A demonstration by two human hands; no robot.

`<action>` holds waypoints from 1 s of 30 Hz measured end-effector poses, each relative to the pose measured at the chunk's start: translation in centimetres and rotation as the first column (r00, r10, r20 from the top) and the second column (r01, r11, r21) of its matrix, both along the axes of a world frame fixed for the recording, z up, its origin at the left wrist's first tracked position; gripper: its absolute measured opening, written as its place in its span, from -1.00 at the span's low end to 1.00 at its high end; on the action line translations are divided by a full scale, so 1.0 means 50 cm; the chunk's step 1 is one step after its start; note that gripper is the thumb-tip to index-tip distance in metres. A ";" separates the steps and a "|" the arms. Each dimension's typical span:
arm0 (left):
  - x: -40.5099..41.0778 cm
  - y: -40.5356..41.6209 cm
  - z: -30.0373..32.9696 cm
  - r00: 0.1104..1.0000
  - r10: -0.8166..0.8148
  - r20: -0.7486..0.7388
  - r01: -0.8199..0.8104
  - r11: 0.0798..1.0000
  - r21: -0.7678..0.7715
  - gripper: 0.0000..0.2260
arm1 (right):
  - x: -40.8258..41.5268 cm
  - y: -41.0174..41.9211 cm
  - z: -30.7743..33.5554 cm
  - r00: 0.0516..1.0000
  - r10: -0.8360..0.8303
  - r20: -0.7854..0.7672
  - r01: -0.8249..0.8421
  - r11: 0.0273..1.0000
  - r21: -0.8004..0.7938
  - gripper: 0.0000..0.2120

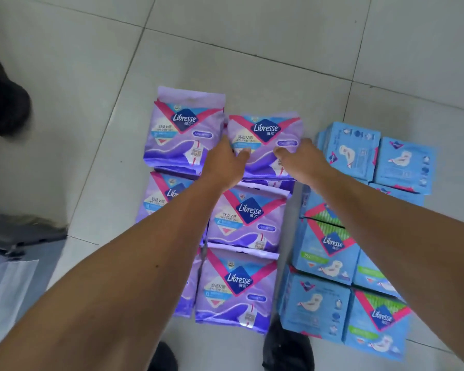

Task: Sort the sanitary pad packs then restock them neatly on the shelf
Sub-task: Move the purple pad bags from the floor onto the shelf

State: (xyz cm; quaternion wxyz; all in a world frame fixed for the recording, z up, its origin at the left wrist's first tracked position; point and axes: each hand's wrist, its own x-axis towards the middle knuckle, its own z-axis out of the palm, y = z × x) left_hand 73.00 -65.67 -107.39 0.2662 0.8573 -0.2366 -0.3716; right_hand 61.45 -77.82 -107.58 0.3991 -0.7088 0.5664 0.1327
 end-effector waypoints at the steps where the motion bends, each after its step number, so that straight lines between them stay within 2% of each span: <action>1: -0.005 0.006 0.015 0.996 0.058 -0.065 -0.059 0.998 -0.018 -0.68 | -0.010 0.005 0.016 0.998 -0.037 0.041 0.038 0.999 -0.009 -0.45; 4: -0.025 0.042 0.086 0.968 0.171 -0.185 -0.185 0.981 -0.062 -0.72 | -0.049 0.042 0.096 0.979 -0.105 0.173 0.106 0.994 0.000 -0.57; 8: -0.036 0.112 0.245 0.903 0.315 -0.292 -0.361 0.925 -0.119 -0.58 | -0.081 0.115 0.257 0.926 -0.171 0.336 0.167 0.985 0.043 -0.71; 14: 0.000 0.216 0.523 0.774 0.481 -0.411 -0.593 0.778 -0.207 -0.56 | -0.026 0.177 0.529 0.875 -0.154 0.459 0.096 0.985 0.146 -0.70; 16: 0.019 0.251 0.600 0.712 0.532 -0.459 -0.666 0.718 -0.201 -0.58 | 0.009 0.198 0.613 0.873 -0.146 0.466 0.064 0.980 0.187 -0.63; 19: 0.044 0.310 0.706 0.641 0.551 -0.535 -0.736 0.639 -0.224 -0.67 | 0.063 0.231 0.726 0.862 -0.116 0.493 -0.016 0.966 0.256 -0.57; 22: 0.058 0.384 0.815 0.569 0.587 -0.576 -0.805 0.540 -0.245 -0.59 | 0.111 0.283 0.826 0.858 -0.002 0.513 -0.146 0.958 0.247 -0.51; 26: 0.059 0.502 0.924 0.530 0.667 -0.524 -0.848 0.432 -0.307 -0.62 | 0.162 0.375 0.923 0.811 0.174 0.558 -0.333 0.922 0.197 -0.56; 30: 0.024 0.641 1.002 0.416 0.763 -0.495 -0.896 0.252 -0.366 -0.74 | 0.192 0.505 1.007 0.715 0.310 0.627 -0.523 0.832 0.184 -0.56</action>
